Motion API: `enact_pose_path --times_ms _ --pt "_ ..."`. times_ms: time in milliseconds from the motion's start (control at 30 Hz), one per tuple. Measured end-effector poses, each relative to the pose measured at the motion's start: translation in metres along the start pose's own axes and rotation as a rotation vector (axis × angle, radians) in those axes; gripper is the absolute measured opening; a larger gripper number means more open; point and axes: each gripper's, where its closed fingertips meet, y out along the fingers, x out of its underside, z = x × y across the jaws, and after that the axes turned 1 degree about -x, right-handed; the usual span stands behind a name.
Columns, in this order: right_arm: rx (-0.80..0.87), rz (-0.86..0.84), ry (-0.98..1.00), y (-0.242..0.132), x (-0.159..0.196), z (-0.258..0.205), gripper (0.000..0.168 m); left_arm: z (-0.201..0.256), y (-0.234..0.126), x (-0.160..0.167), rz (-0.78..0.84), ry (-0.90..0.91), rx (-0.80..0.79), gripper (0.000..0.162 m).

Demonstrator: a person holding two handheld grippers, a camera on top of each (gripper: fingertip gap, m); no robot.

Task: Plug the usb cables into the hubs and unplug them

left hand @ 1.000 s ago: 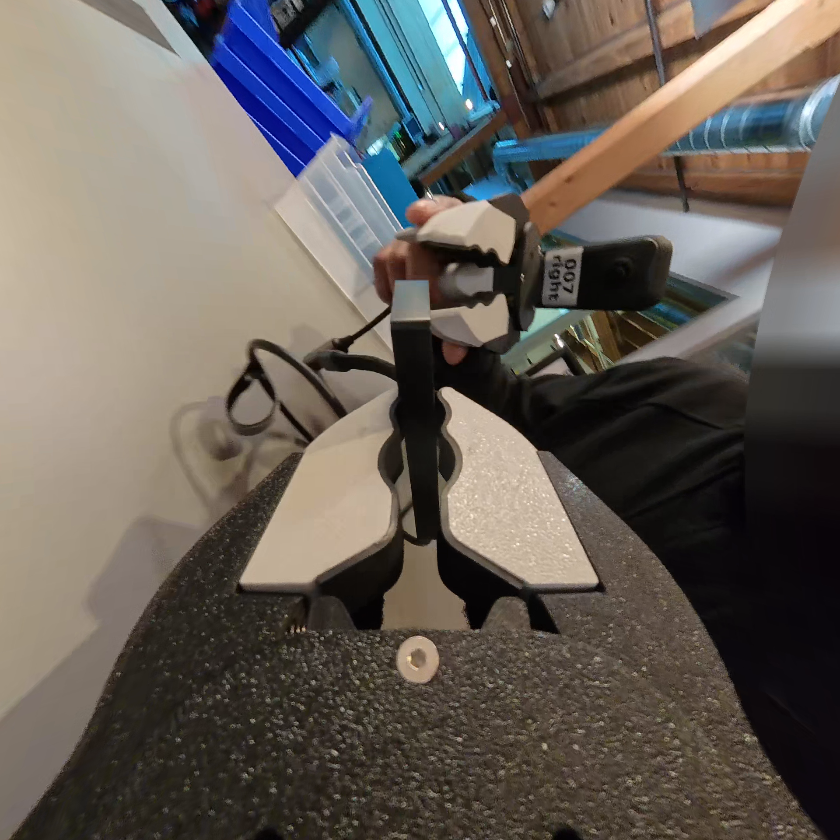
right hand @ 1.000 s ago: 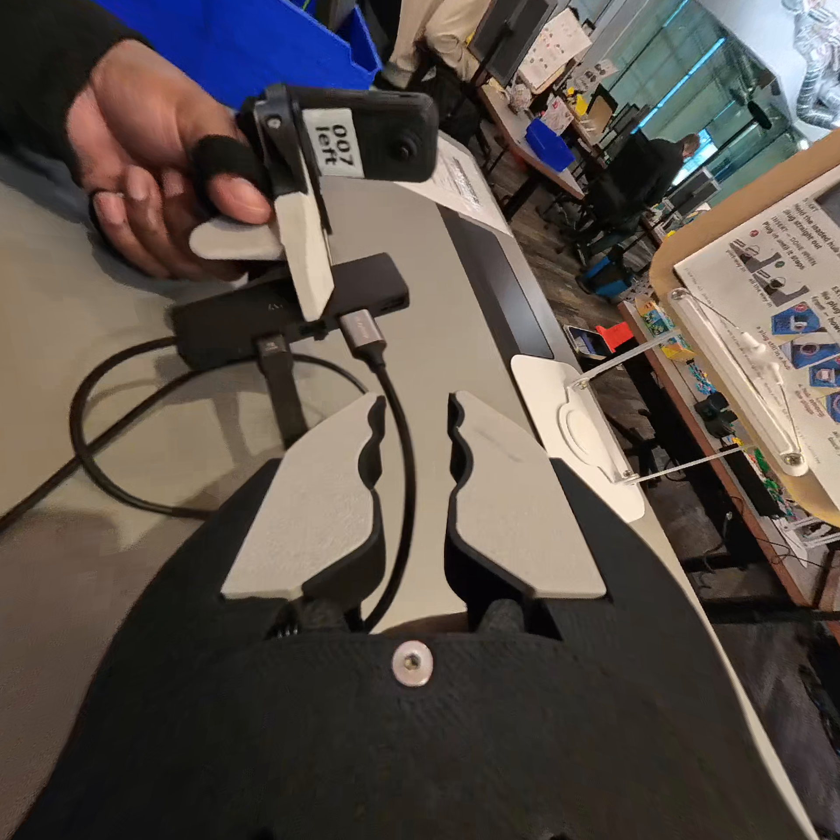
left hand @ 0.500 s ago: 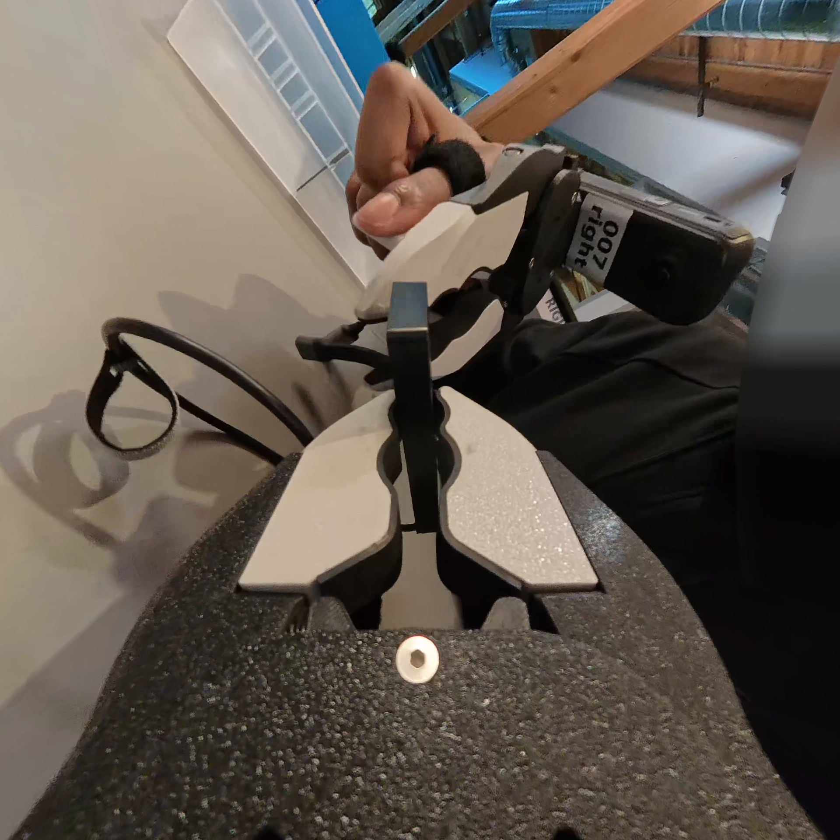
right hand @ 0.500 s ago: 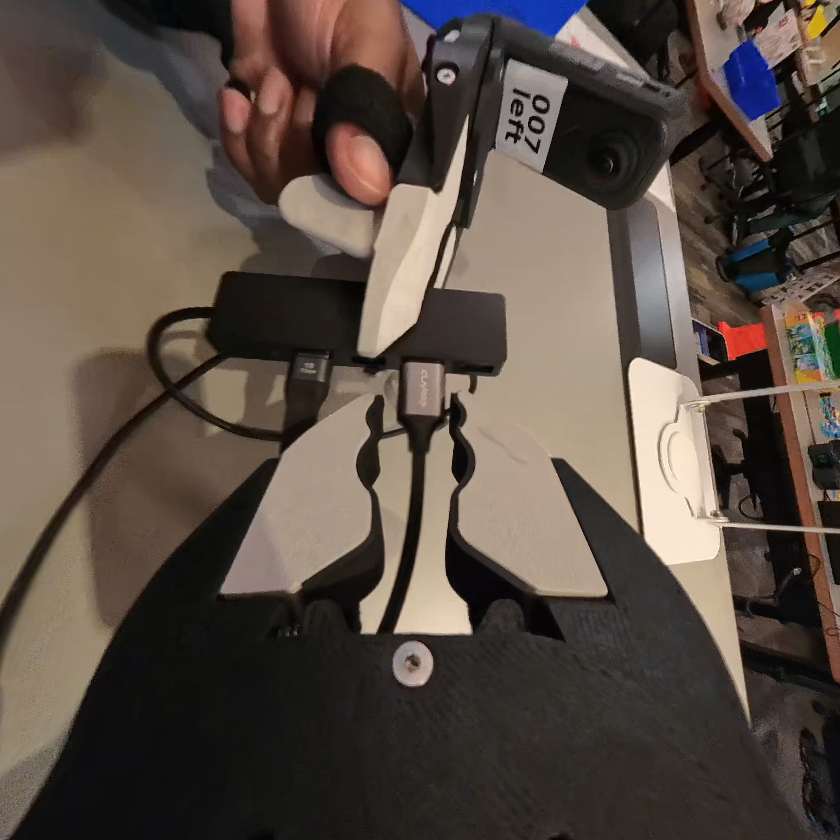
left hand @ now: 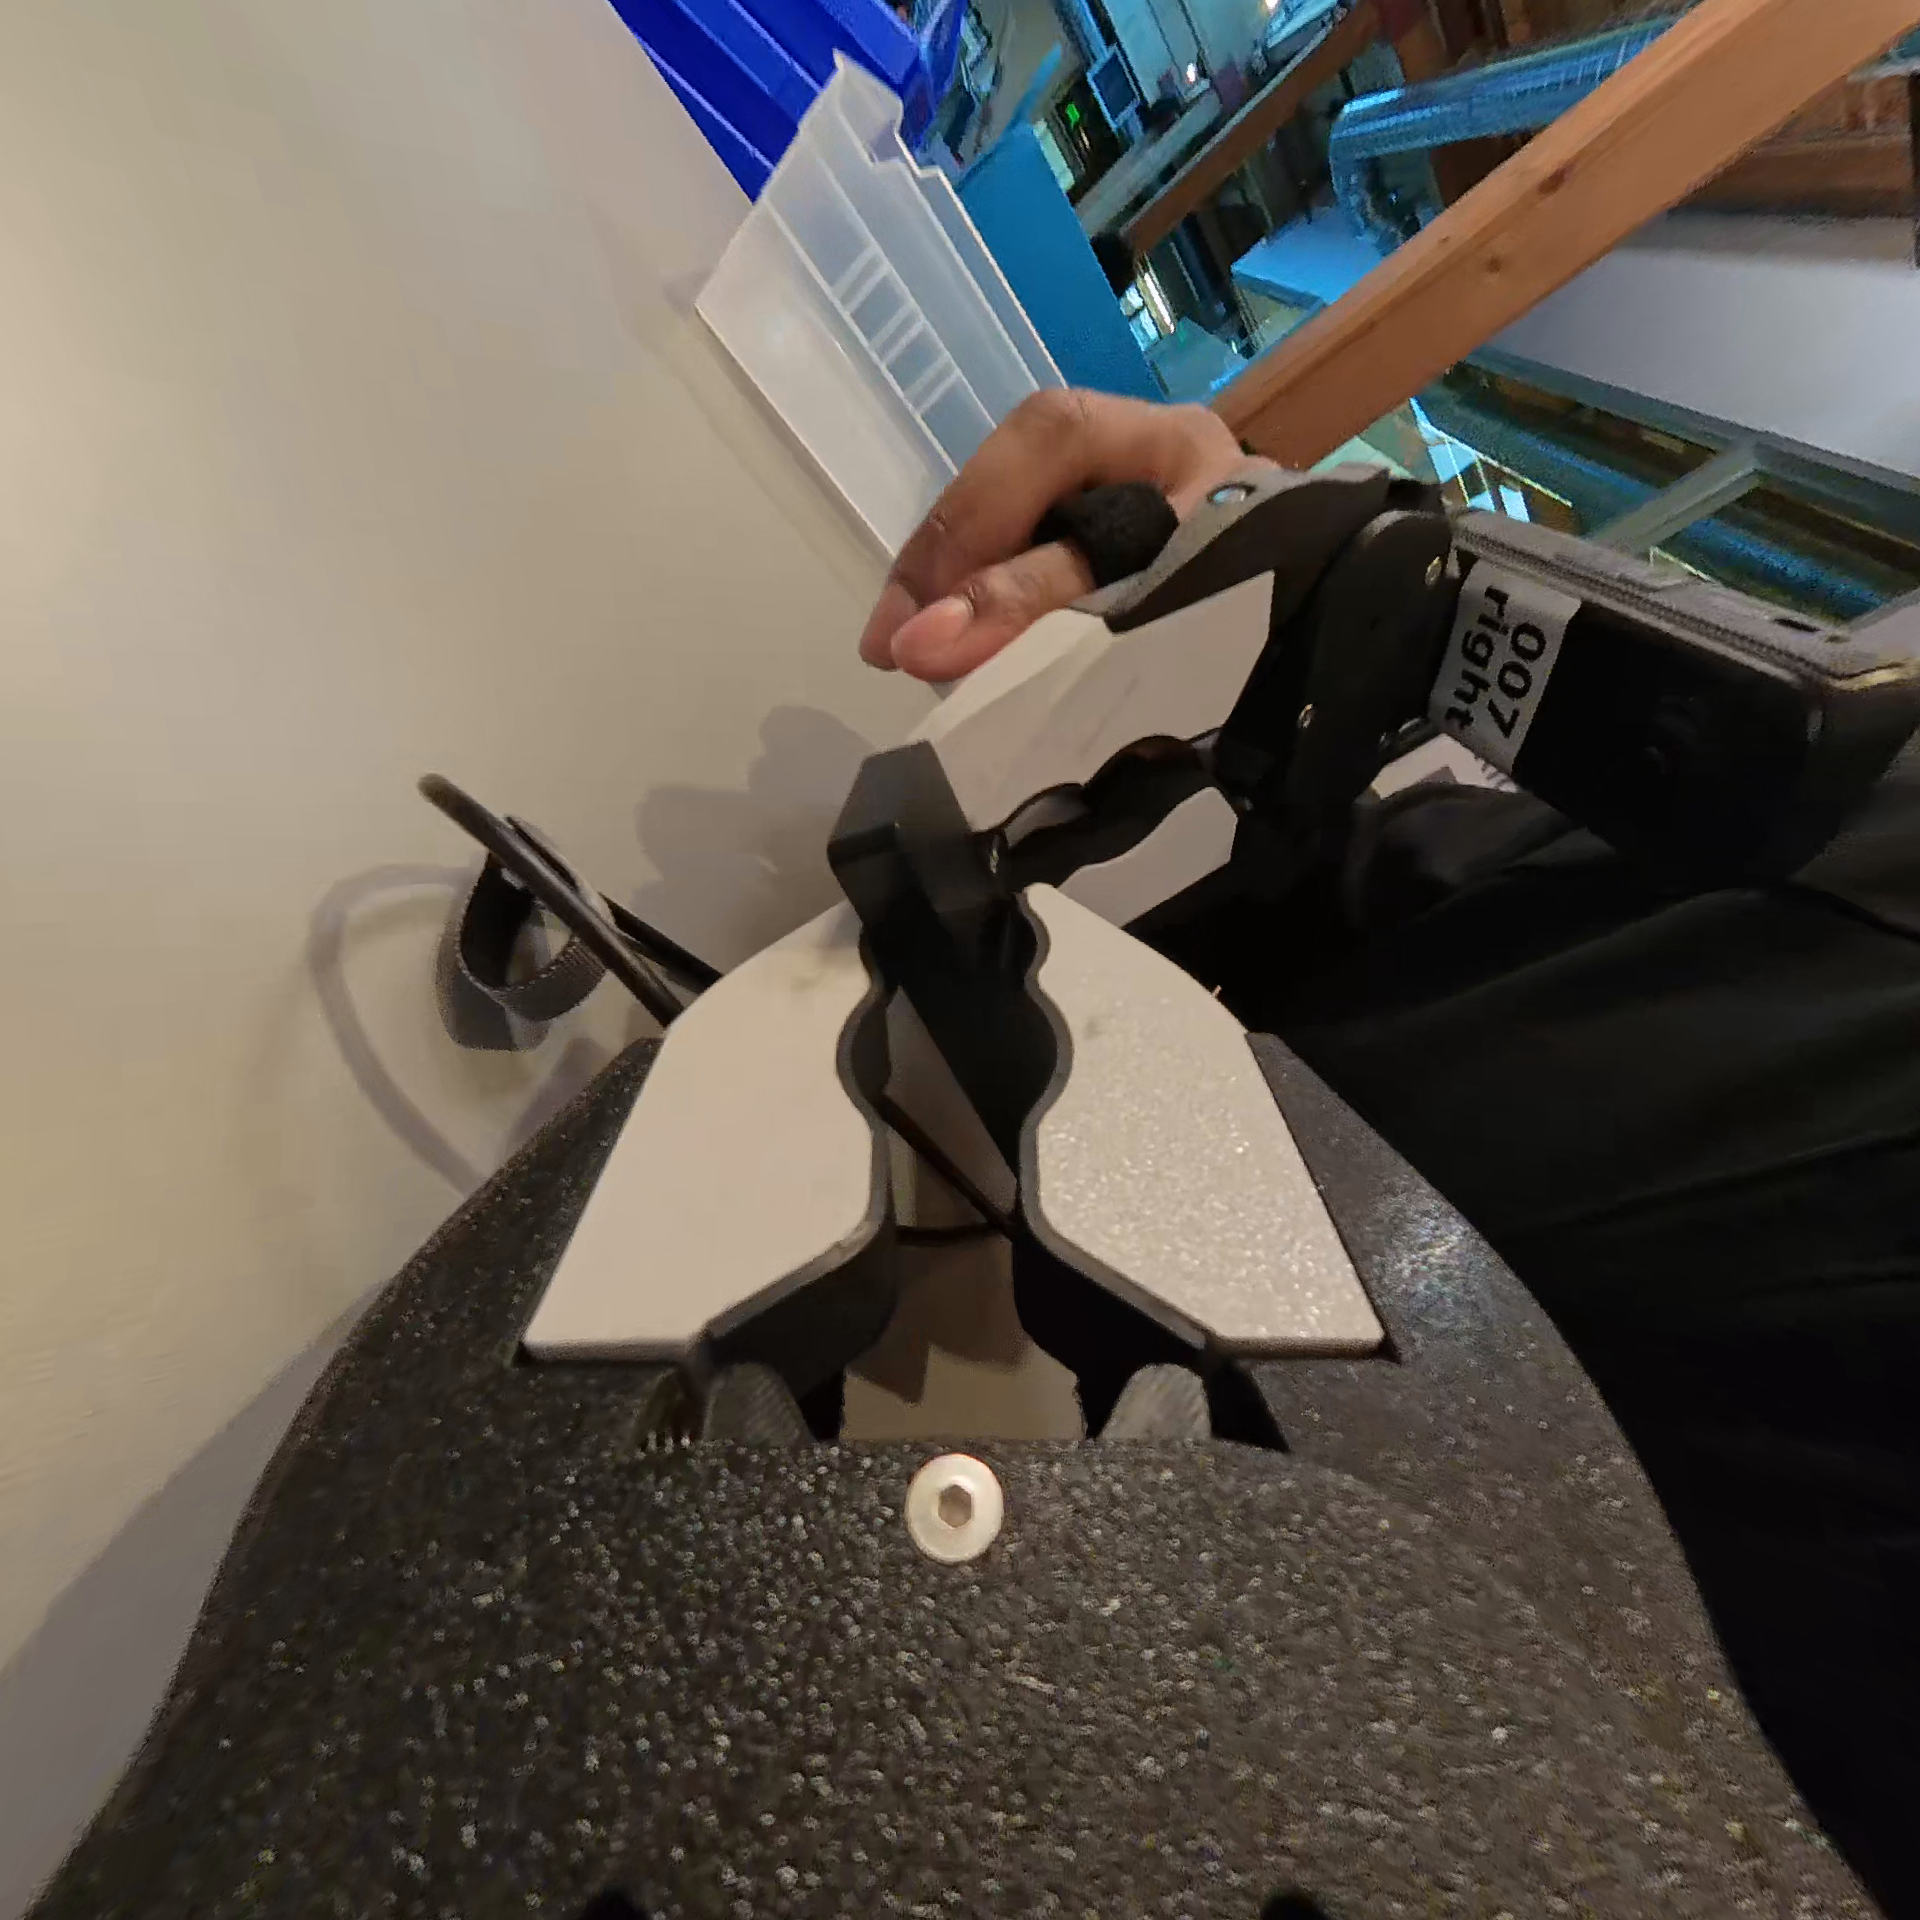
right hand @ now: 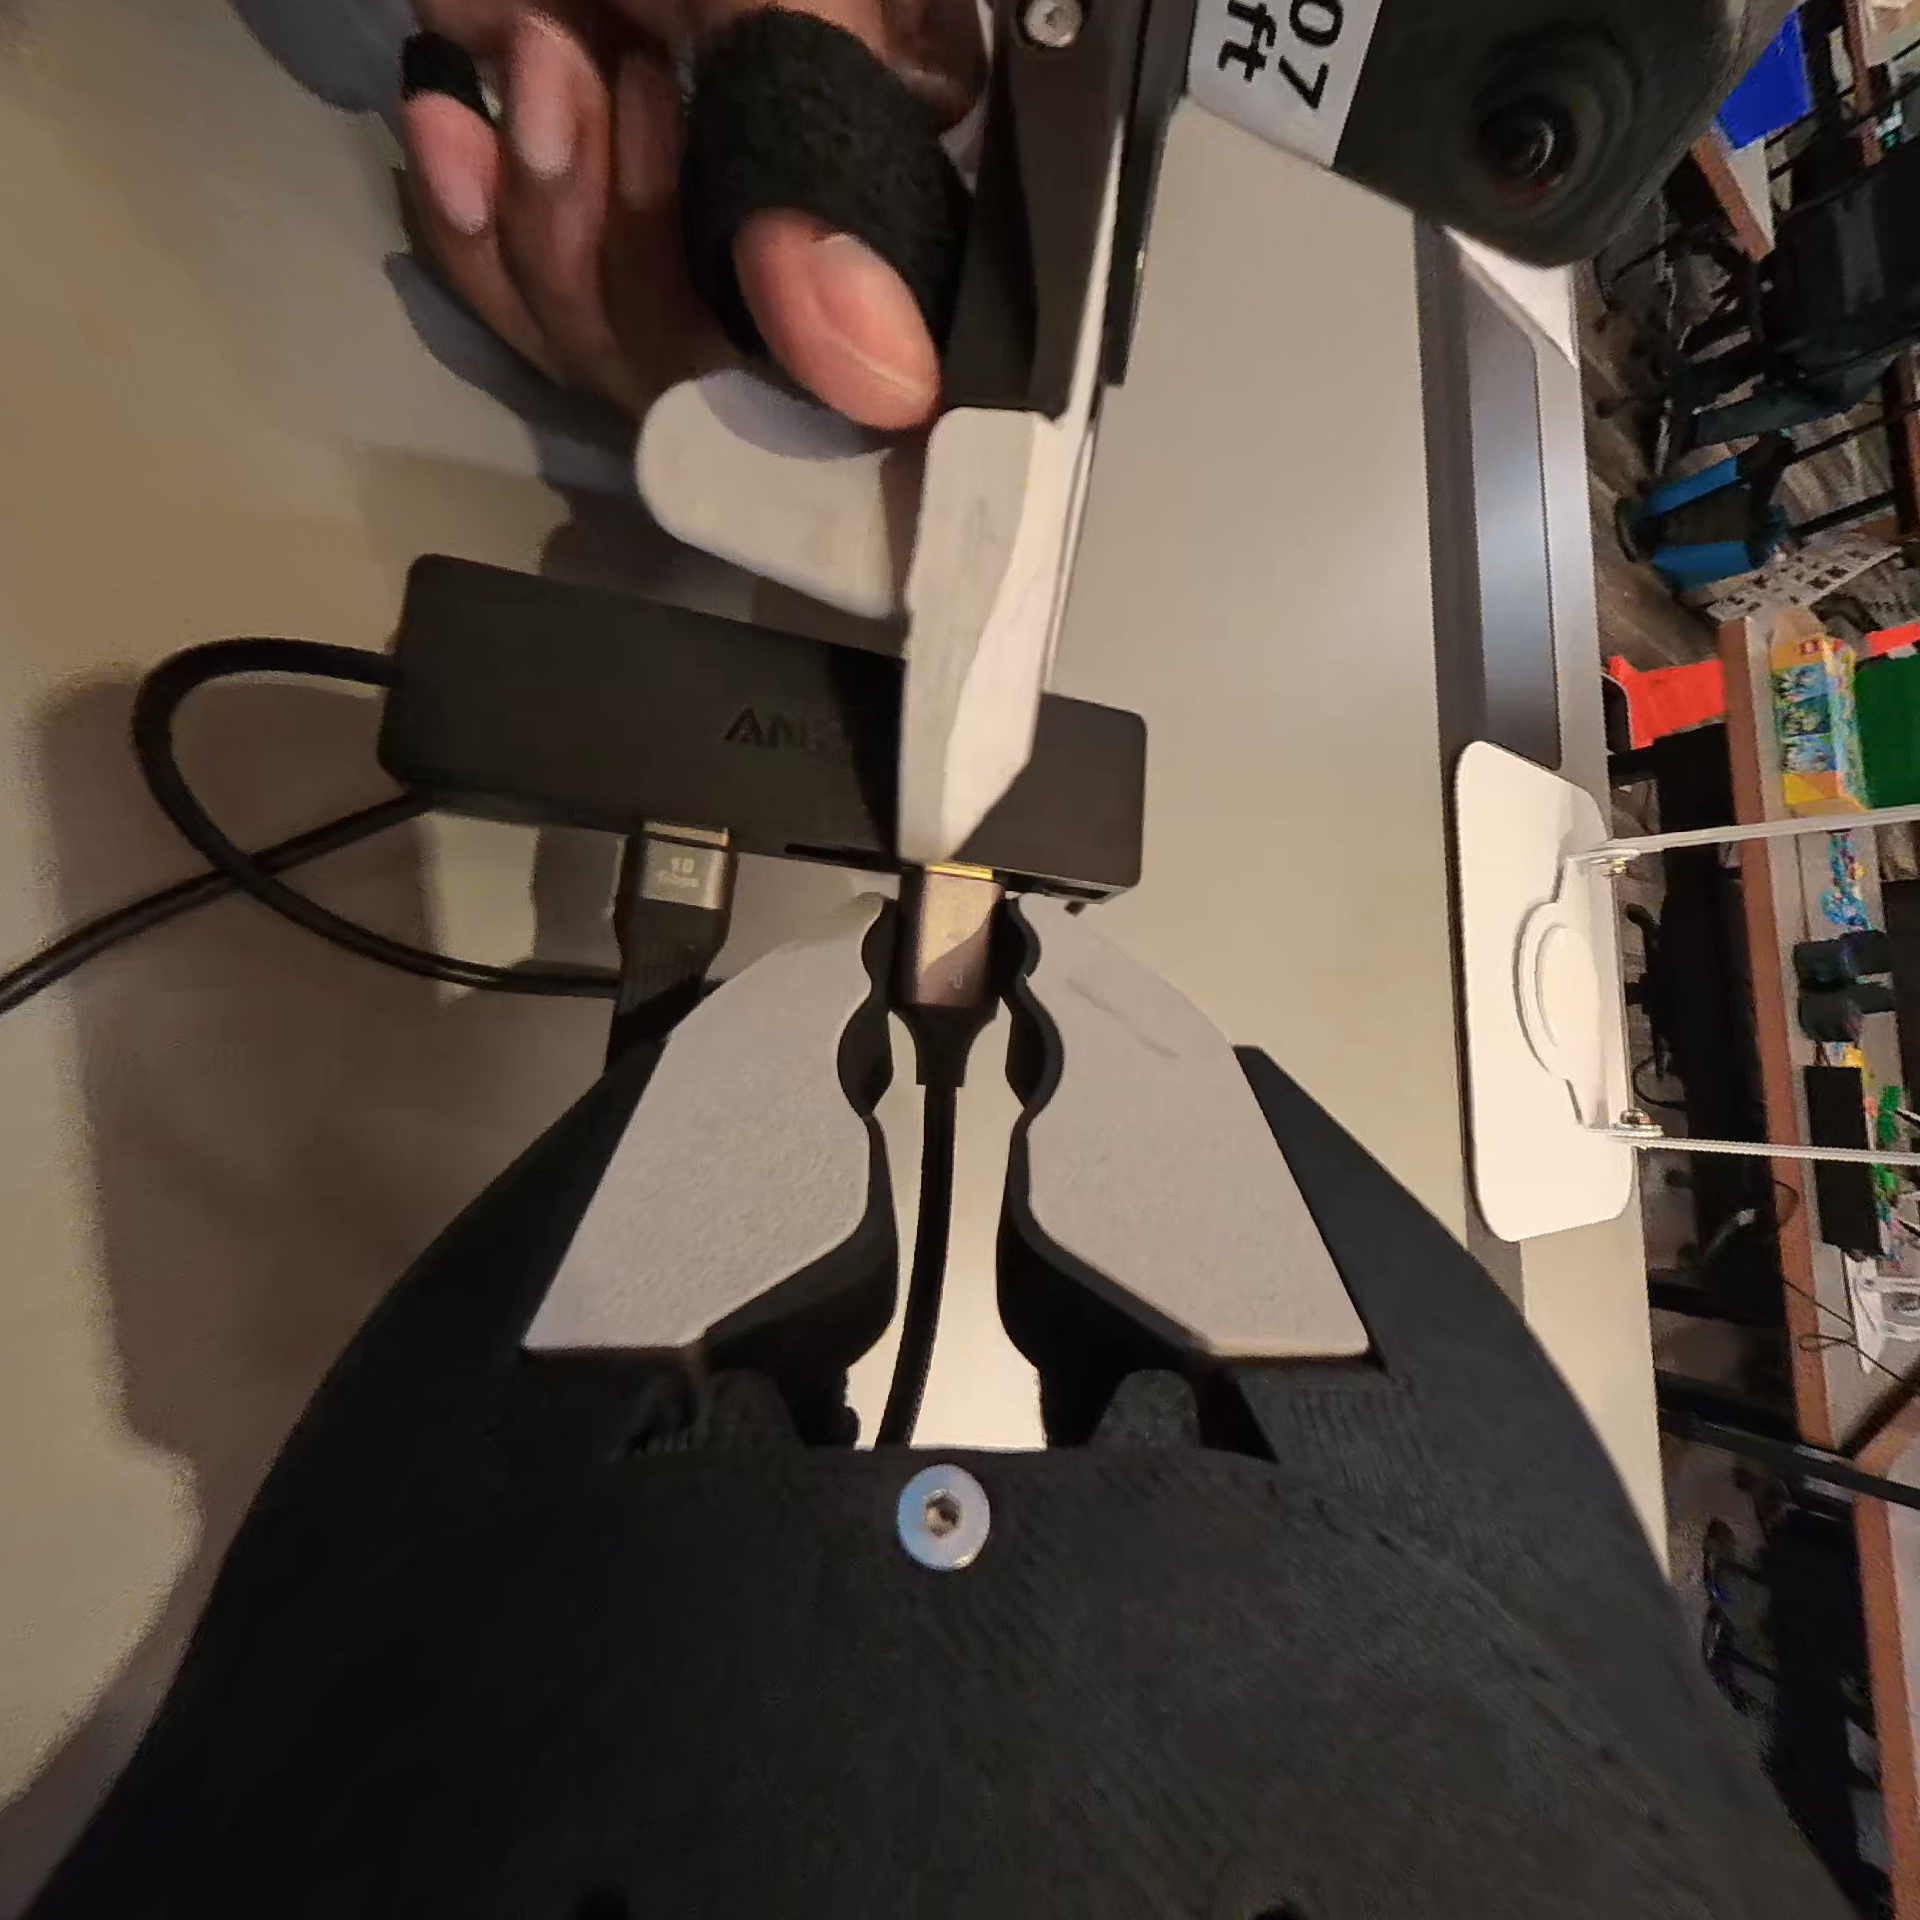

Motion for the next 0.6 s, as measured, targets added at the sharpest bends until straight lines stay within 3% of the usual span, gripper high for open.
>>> enact_pose_path --times_ms 267,467,600 --pt "0.017 0.058 -0.001 0.0028 -0.0064 -0.0009 0.017 0.0024 -0.0013 0.0019 -0.012 0.027 0.049 0.015" --pt "-0.059 0.123 0.088 0.0018 -0.0072 -0.0020 0.017 0.0028 -0.0027 0.0019 -0.029 0.046 0.058 0.015" --pt "-0.007 0.118 -0.011 -0.0006 -0.0092 -0.0010 0.017 0.0050 -0.0070 0.0035 -0.049 0.059 0.087 0.014"
